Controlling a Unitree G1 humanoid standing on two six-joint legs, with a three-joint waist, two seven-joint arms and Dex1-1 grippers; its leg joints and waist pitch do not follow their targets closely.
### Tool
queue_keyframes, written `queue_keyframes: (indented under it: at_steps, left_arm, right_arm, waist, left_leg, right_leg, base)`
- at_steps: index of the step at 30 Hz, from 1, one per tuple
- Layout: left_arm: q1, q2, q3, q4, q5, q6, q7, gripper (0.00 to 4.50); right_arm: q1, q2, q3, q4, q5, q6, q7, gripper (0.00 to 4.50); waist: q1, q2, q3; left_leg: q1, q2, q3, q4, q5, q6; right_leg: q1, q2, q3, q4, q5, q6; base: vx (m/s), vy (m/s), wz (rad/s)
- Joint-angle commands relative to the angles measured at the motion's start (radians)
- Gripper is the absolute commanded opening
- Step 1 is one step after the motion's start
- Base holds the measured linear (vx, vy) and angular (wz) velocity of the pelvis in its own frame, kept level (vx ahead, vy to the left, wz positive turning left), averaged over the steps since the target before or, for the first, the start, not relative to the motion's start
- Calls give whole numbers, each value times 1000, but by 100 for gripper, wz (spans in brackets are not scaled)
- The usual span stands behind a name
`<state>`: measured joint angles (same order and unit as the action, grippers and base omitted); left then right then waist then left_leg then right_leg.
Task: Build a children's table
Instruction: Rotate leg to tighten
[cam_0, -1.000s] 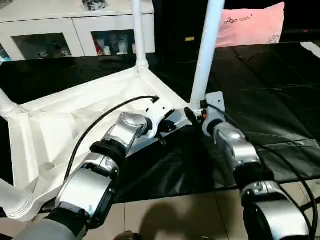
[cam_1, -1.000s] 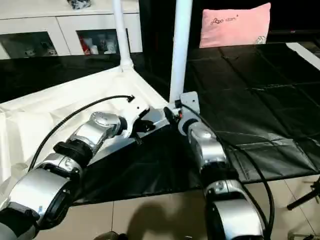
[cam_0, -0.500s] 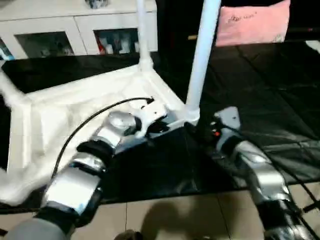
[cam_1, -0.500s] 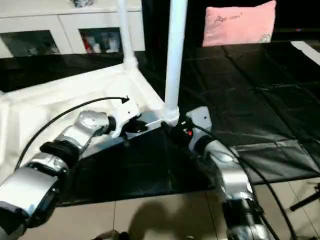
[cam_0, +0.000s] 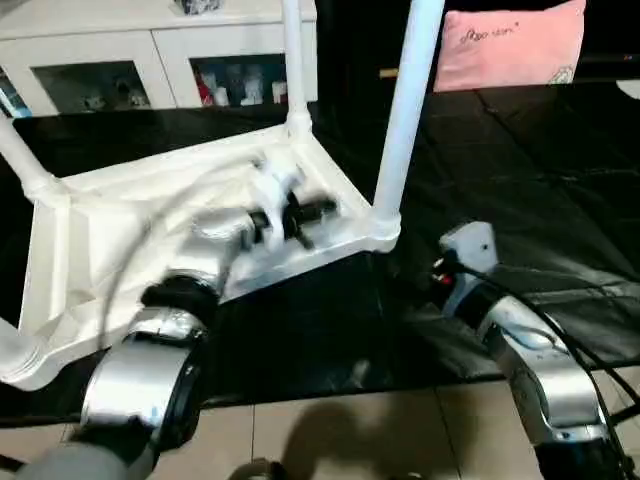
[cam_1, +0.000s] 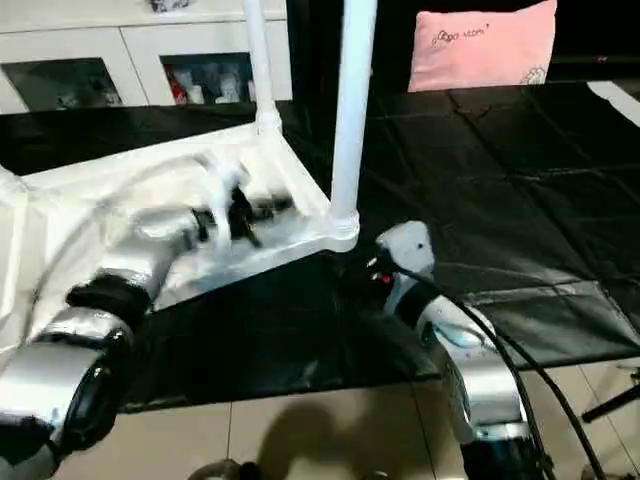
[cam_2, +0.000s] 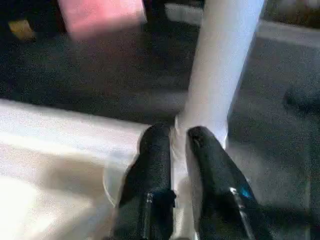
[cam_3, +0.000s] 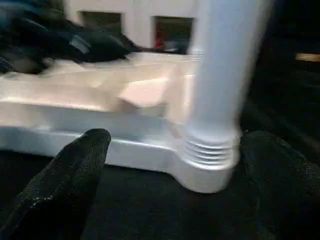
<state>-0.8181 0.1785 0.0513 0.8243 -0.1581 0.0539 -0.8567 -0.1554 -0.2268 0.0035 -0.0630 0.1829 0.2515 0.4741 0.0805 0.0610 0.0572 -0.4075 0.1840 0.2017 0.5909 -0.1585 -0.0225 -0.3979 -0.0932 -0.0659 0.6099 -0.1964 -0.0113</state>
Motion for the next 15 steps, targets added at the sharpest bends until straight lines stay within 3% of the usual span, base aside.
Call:
queue_keyframes:
  at_steps: [1, 3, 4, 5, 7, 8, 9, 10, 11, 13, 14, 15]
  left_arm:
    - [86, 0, 22, -123, -26, 71, 43, 106]
    - [192, -14, 36, -301, -29, 124, 111, 123]
    - [297, -31, 50, -458, -31, 166, 175, 134]
    - [346, -41, 58, -522, -20, 174, 214, 137]
    - [422, -54, 68, -614, 0, 188, 270, 168]
    - [469, -61, 73, -666, 12, 191, 297, 168]
    - [544, -81, 100, -730, 36, 179, 357, 177]
    - [561, -85, 106, -743, 38, 177, 367, 182]
    - [601, -89, 120, -764, 48, 154, 385, 182]
    - [731, -79, 138, -825, 71, 158, 417, 212]
    - [744, -77, 137, -830, 72, 161, 418, 221]
    - [776, -76, 136, -850, 75, 160, 428, 222]
  right_arm:
    - [22, 9, -24, -27, 5, 23, -35, 450]
    - [52, 21, -39, -46, 7, 34, -60, 450]
    - [86, 31, -49, -74, 16, 52, -78, 450]
    - [104, 35, -53, -93, 28, 67, -82, 450]
    - [133, 40, -55, -122, 37, 79, -90, 450]
    - [150, 41, -53, -135, 30, 71, -99, 450]
    - [174, 52, -56, -145, 13, 49, -125, 450]
    - [180, 55, -57, -147, 10, 47, -131, 450]
    - [192, 63, -61, -152, 6, 47, -147, 450]
    - [223, 84, -69, -167, 13, 56, -173, 450]
    - [227, 85, -69, -169, 13, 57, -174, 450]
    - [235, 87, -65, -170, 8, 61, -179, 450]
  waist:
    - [-4, -15, -72]
    - [-5, -10, -72]
    - [-8, -8, -76]
    - [-10, -12, -74]
    - [-10, -11, -74]
    - [-11, -12, -67]
    - [-10, -13, -67]
    - [-16, -15, -56]
    - [-18, -15, -55]
    - [-27, -29, -52]
    - [-31, -23, -51]
    - [-31, -23, -51]
  left_leg:
    - [28, 47, -25, -65, -205, 82]
    - [29, 53, -28, -69, -211, 75]
    - [29, 57, -29, -68, -201, 77]
    - [24, 54, -27, -68, -187, 86]
    - [26, 54, -26, -67, -197, 87]
    - [25, 51, -25, -71, -239, 76]
    - [28, 54, -27, -74, -263, 62]
    - [29, 54, -29, -81, -318, 31]
    - [32, 52, -30, -81, -342, 19]
    - [29, 51, -35, -89, -377, -9]
    - [32, 49, -36, -91, -396, -17]
    - [32, 49, -36, -91, -396, -17]
  right_leg:
    - [40, -59, 40, -75, -145, -217]
    - [42, -60, 40, -73, -150, -210]
    - [42, -57, 40, -70, -110, -210]
    - [41, -54, 40, -71, -87, -207]
    - [39, -52, 40, -73, -96, -201]
    - [35, -51, 38, -84, -178, -179]
    - [35, -53, 38, -86, -217, -167]
    - [29, -52, 40, -100, -325, -125]
    - [25, -50, 41, -103, -360, -111]
    - [24, -51, 44, -107, -422, -70]
    - [19, -47, 45, -109, -442, -52]
    - [19, -47, 45, -109, -442, -52]
  base:
    - [0, 0, 0]
    - [0, 0, 0]
    - [0, 0, 0]
    - [0, 0, 0]
    - [0, 0, 0]
    - [0, 0, 0]
    - [0, 0, 0]
    - [0, 0, 0]
    - [0, 0, 0]
    - [0, 0, 0]
    - [0, 0, 0]
    - [0, 0, 0]
